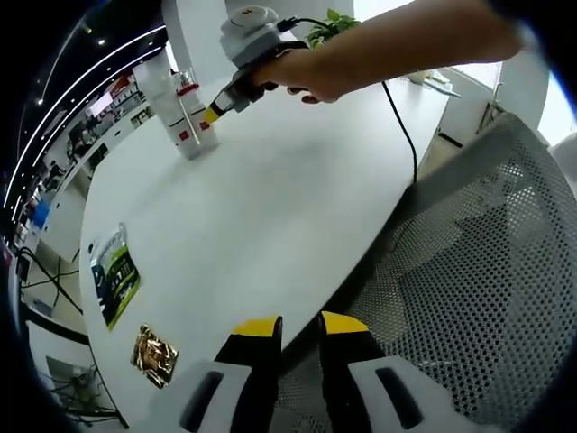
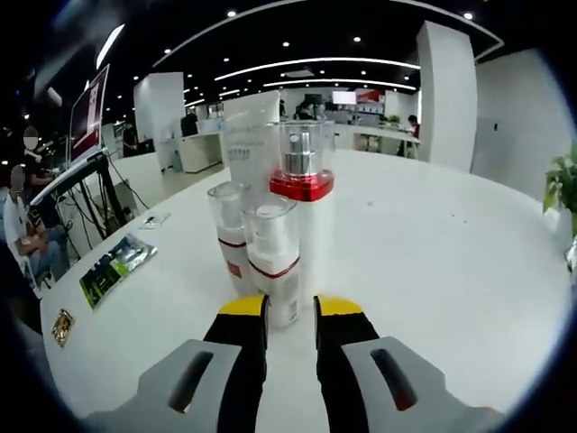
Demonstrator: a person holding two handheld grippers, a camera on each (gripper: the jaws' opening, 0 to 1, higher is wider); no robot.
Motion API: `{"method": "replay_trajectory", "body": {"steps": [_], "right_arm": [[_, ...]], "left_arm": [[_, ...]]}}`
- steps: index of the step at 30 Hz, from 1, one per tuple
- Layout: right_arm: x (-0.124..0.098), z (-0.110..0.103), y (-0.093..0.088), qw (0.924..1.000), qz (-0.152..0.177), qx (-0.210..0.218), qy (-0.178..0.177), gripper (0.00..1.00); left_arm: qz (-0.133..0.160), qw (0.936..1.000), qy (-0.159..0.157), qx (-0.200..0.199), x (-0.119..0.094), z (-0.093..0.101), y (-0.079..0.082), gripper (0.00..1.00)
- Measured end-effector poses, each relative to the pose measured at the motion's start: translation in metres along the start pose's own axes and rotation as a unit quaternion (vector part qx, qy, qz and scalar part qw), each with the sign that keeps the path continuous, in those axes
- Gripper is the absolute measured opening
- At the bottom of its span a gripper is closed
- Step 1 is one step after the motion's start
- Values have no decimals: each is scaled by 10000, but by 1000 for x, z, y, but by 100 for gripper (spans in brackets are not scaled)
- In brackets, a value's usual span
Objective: Arrange the skincare products in the storage area until every visible bottle or jar stands upright without overlapping.
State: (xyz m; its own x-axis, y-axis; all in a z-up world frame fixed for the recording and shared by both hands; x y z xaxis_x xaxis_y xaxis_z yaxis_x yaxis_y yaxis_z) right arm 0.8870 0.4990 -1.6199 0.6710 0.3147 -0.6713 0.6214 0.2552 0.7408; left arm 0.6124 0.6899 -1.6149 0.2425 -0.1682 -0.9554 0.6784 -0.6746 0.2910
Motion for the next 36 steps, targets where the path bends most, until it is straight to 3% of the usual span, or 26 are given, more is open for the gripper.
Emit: {"method": "replay_trajectory", "body": {"steps": [6,15,18,21,22,24,28,29,33,36], "right_arm": [[0,0,-1,10000,-35,24,74,19],[-52,-33,-41,9969,-238,275,697,19],[-78,-46,-43,9919,-89,519,1157,20],[-104,-61,-44,9818,-175,926,1648,18],[-114,-68,-48,9756,-354,975,1933,19],[-125,-70,-50,9793,-440,878,1769,20],[-146,-78,-52,9794,-559,654,1826,19],[-153,-82,-53,9767,-682,489,1975,16],[-170,-93,-56,9679,-1220,96,2194,10],[-187,-103,-49,9610,-1536,-709,2190,7]], "left_arm": [[-3,10000,23,1,0,-1,0,17],[0,10000,-6,72,1,1,0,17],[-23,9999,-32,125,1,2,0,17],[-239,9992,-86,300,3,4,-1,17],[-249,9991,-83,343,3,4,-1,17],[-84,9991,-132,396,1,6,1,17],[50,9985,-80,540,-5,5,4,18],[167,9988,-140,434,-7,4,6,18],[187,9982,-252,503,-6,6,6,18],[208,9971,-348,640,-6,10,7,18]]}}
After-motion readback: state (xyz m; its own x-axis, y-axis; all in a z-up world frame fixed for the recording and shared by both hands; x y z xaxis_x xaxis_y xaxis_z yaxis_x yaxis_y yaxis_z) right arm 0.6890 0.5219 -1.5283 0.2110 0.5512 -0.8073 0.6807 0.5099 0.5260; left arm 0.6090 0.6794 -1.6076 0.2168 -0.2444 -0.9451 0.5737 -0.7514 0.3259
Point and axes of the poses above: the point that each gripper's makers call its tool centre point, and the gripper's own axes: x roughly forward along the fingers, z roughly to its right, y roughly out of its top, the point moved 10 cm from there along -x, roughly backward along the fingers, and after that the axes turned 14 degrees about -z, right-handed, at the moved point
